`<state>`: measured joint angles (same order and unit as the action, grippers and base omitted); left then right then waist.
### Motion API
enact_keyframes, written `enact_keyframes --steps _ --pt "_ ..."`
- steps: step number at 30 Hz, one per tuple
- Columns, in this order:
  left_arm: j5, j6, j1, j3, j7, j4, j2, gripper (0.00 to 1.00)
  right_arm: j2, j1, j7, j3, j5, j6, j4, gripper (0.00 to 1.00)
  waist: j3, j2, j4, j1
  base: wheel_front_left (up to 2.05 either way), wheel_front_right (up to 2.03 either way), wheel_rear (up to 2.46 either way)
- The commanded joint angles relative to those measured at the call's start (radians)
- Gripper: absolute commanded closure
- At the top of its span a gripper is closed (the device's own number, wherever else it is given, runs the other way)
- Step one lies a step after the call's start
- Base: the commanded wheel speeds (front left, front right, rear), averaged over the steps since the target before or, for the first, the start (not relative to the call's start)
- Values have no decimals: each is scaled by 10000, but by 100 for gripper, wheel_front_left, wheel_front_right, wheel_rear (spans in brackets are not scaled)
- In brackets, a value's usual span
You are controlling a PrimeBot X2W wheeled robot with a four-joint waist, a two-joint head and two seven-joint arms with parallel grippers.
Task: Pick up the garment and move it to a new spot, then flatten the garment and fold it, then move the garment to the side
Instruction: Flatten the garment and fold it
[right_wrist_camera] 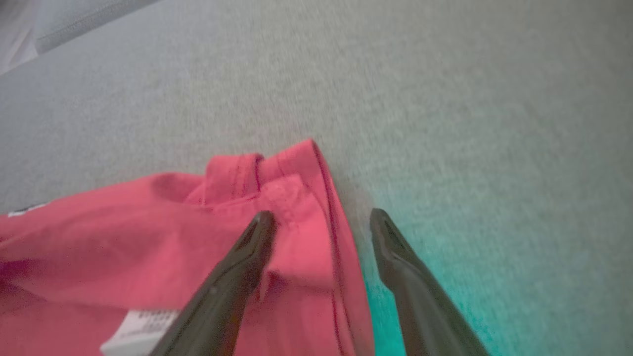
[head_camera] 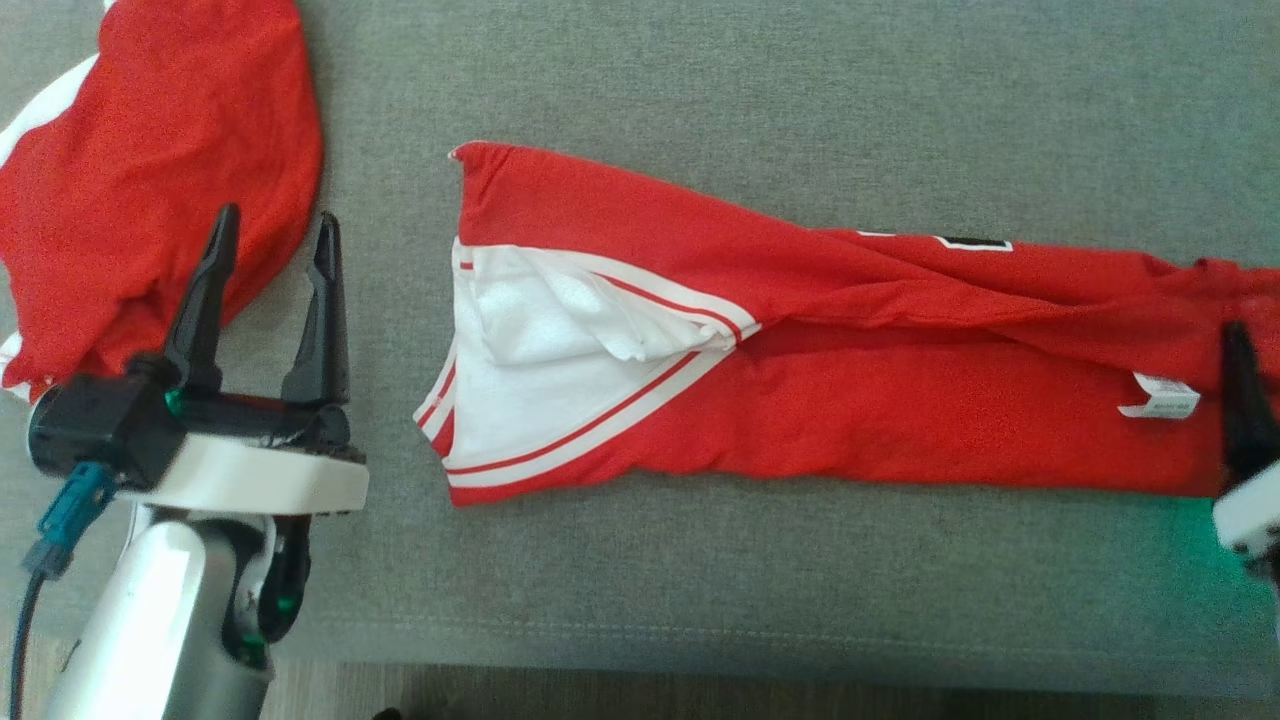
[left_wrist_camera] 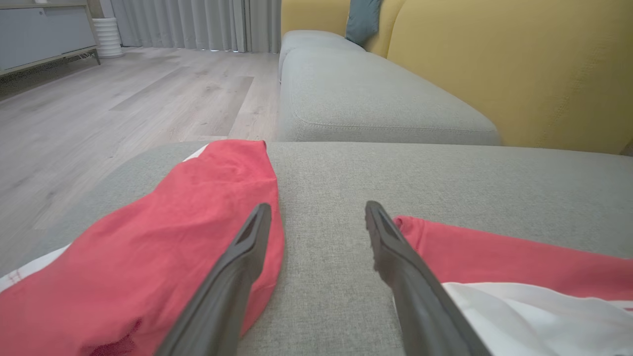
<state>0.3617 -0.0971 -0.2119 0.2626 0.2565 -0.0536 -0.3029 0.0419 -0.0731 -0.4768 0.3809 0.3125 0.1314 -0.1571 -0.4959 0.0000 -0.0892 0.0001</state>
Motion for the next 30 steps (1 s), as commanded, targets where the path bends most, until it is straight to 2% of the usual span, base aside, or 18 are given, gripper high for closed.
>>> enact_keyframes --steps 1,9,18,19,20,21,22,23,26,30 --pt "-99 52 -266 -543 53 -221 -151 0 84 427 -251 -116 307 -7 -455 0 7 0 -14 -1 0 0 0" --pt "-350 334 -223 -855 53 -149 140 0 84 1195 -859 -222 1095 -7 -944 0 68 0 81 -1 0 0 0" --pt "-593 666 -309 -1057 53 -61 410 0 84 963 -1225 -222 1451 -7 -791 0 -22 0 31 -1 0 0 0" --pt "-618 704 -321 -1073 53 -44 451 0 84 932 -1350 -214 1488 -7 -706 7 -26 0 4 -1 0 0 0" --pt "-642 740 -331 -1091 53 -27 491 0 84 903 -1460 -202 1539 -7 -637 24 -26 0 -19 -1 0 0 0" --pt "-664 773 -339 -1118 53 -15 532 0 84 894 -1608 -208 1590 -7 -559 53 -21 0 -40 -1 0 0 0" --pt "-688 804 -339 -1146 53 2 567 0 84 892 -1748 -204 1666 -7 -497 85 -12 0 -61 -1 0 0 0" --pt "-713 831 -338 -1179 53 21 603 0 84 916 -1943 -193 1838 -7 -399 100 8 0 -82 -1 0 0 0" --pt "-793 898 -298 -1286 53 84 710 0 84 938 -2143 -58 2271 -7 -455 100 127 0 -132 -1 0 0 0" --pt "-871 943 -180 -1399 53 132 810 0 83 827 -1887 384 2345 -7 -713 100 330 0 -136 -1 0 0 0"
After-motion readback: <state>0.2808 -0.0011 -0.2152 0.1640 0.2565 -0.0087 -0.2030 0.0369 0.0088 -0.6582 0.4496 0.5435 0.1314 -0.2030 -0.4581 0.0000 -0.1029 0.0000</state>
